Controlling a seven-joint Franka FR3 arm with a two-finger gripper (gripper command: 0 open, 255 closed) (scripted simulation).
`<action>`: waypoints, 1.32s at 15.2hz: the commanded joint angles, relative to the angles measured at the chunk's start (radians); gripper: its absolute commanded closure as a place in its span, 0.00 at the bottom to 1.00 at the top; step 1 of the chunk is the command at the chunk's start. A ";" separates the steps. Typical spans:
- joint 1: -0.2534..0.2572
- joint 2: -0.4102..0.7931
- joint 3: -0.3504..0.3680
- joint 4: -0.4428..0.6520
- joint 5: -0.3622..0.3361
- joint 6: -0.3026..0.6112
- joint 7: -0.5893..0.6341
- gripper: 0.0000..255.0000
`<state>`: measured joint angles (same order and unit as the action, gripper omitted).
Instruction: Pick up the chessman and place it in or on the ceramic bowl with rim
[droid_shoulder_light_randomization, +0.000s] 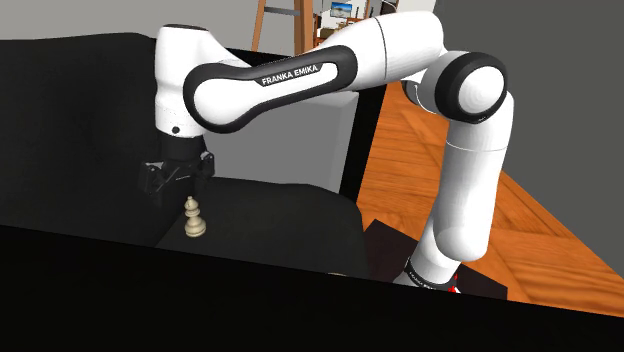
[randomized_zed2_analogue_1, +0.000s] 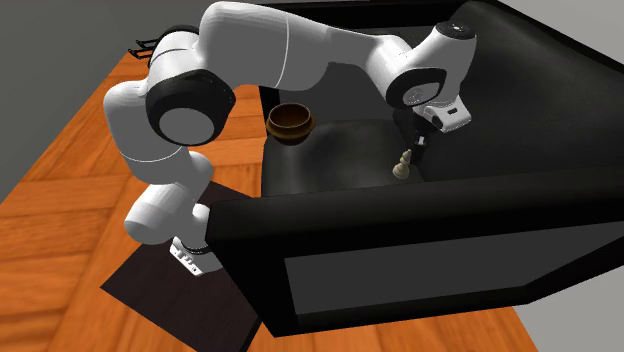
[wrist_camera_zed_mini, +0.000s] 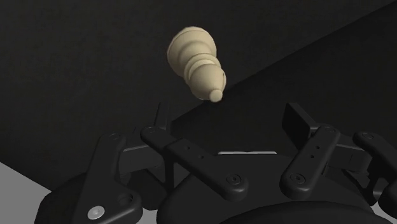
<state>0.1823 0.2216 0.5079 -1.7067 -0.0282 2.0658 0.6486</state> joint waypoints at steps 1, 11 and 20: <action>0.003 0.012 -0.001 -0.009 -0.007 0.020 0.003 0.00; 0.001 0.008 -0.001 -0.014 -0.005 0.022 0.002 1.00; -0.019 -0.062 0.007 -0.095 0.034 0.077 -0.032 0.00</action>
<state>0.1746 0.1992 0.5106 -1.7572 -0.0163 2.1117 0.6363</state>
